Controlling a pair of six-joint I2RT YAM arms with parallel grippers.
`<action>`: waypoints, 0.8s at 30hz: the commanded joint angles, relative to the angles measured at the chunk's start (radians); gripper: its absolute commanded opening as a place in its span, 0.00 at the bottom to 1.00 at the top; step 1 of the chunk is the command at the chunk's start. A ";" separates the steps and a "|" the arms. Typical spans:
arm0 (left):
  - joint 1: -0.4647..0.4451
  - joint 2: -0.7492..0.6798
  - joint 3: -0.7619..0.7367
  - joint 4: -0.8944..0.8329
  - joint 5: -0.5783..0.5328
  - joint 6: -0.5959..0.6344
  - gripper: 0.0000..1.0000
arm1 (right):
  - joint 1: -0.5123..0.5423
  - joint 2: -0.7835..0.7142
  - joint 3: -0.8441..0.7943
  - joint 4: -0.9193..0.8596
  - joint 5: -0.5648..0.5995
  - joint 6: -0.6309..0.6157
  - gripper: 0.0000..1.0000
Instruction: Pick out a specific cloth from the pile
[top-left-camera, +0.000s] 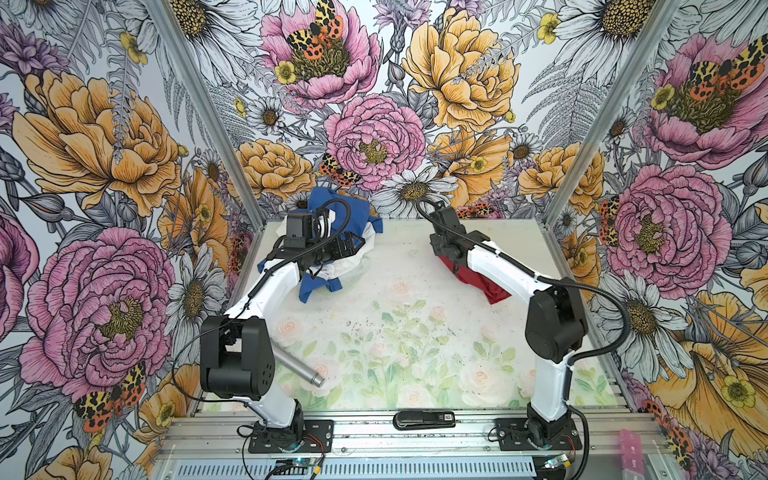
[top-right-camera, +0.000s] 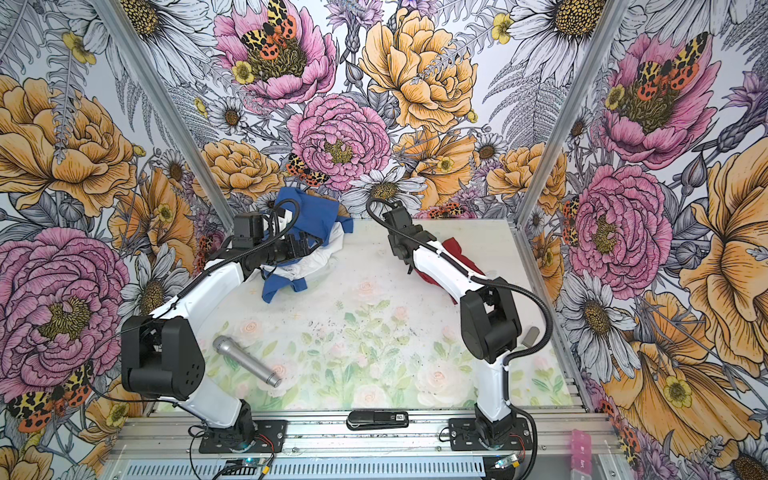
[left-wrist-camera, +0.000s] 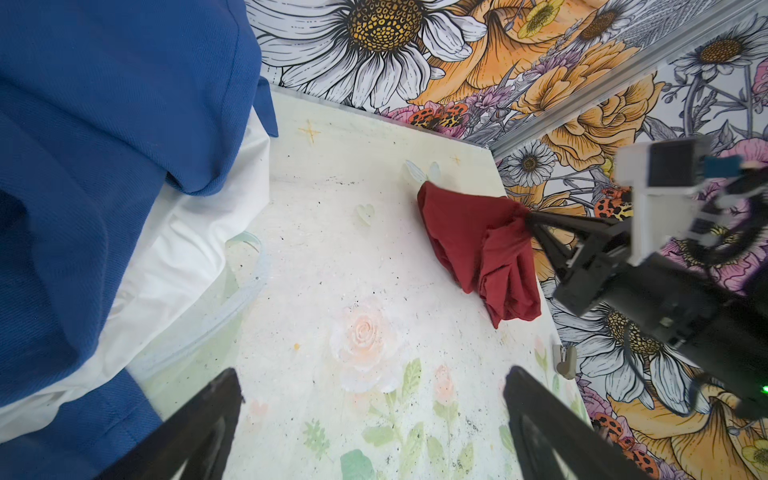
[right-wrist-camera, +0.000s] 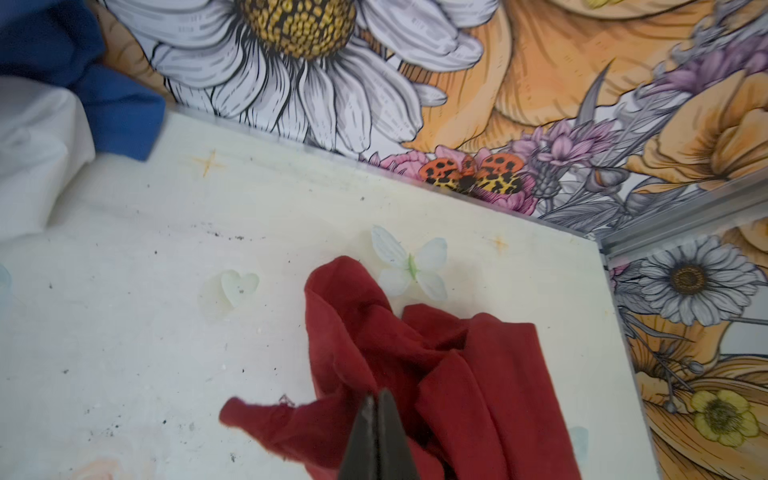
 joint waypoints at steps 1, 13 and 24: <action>-0.003 -0.029 0.025 -0.003 0.032 -0.009 0.99 | -0.059 -0.097 -0.078 0.004 0.064 0.002 0.00; -0.018 -0.031 0.025 -0.003 0.037 -0.006 0.99 | -0.351 -0.271 -0.525 0.125 0.027 0.211 0.00; -0.033 -0.027 0.021 -0.004 0.040 0.002 0.99 | -0.366 -0.126 -0.464 0.120 -0.051 0.202 0.00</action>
